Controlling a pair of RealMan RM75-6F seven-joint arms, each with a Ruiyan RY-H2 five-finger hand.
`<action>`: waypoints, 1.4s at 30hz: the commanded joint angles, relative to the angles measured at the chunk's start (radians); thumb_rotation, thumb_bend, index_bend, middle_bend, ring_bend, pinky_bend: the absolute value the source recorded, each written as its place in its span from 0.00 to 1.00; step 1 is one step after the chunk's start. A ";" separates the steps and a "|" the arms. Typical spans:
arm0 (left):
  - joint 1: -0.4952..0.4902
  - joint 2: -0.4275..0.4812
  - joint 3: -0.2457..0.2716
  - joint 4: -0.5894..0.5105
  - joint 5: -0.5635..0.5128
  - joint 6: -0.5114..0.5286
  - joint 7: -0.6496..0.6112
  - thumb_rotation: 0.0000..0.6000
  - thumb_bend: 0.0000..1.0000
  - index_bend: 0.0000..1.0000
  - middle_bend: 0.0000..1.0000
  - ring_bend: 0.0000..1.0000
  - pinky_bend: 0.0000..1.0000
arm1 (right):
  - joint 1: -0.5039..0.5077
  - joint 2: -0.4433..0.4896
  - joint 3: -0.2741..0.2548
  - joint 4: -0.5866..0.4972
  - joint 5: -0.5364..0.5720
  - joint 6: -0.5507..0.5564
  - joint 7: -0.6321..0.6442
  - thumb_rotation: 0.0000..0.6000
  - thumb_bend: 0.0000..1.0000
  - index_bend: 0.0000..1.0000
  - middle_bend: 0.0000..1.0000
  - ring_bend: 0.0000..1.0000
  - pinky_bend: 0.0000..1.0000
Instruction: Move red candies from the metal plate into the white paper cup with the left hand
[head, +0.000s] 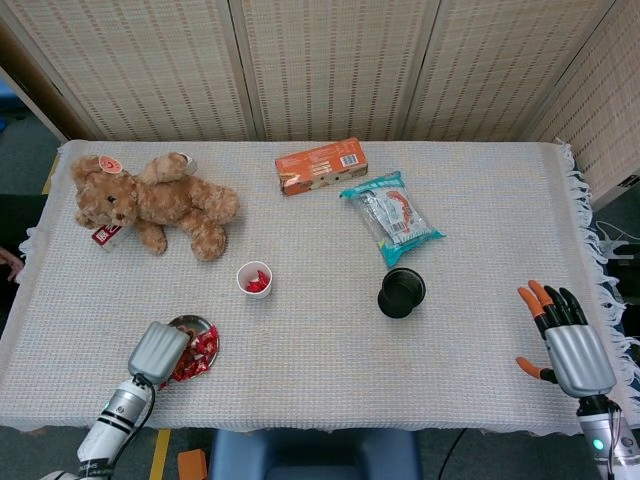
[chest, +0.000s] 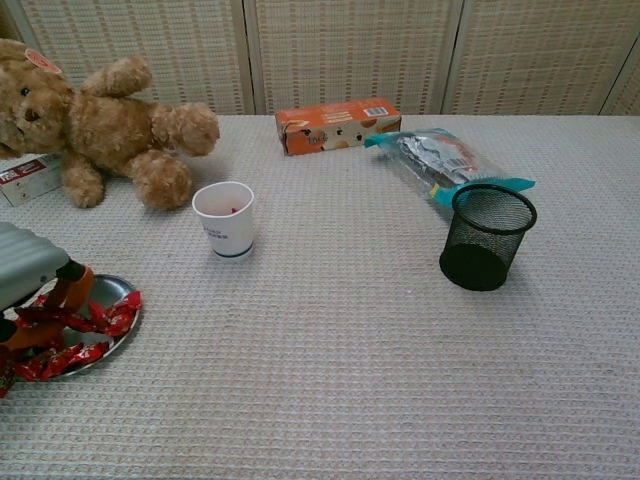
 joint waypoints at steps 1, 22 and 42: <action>-0.009 0.006 -0.017 -0.005 0.017 0.010 -0.022 1.00 0.76 0.74 0.72 0.67 1.00 | 0.000 0.000 0.001 0.001 0.001 0.001 0.001 1.00 0.04 0.00 0.00 0.00 0.00; -0.140 0.014 -0.193 -0.051 -0.024 -0.042 -0.086 1.00 0.76 0.74 0.73 0.68 1.00 | 0.004 -0.001 0.007 0.004 0.018 -0.009 -0.001 1.00 0.04 0.00 0.00 0.00 0.00; -0.326 -0.116 -0.266 0.056 -0.153 -0.136 0.089 1.00 0.76 0.74 0.73 0.68 1.00 | 0.002 0.009 0.023 0.010 0.058 -0.013 0.017 1.00 0.04 0.00 0.00 0.00 0.00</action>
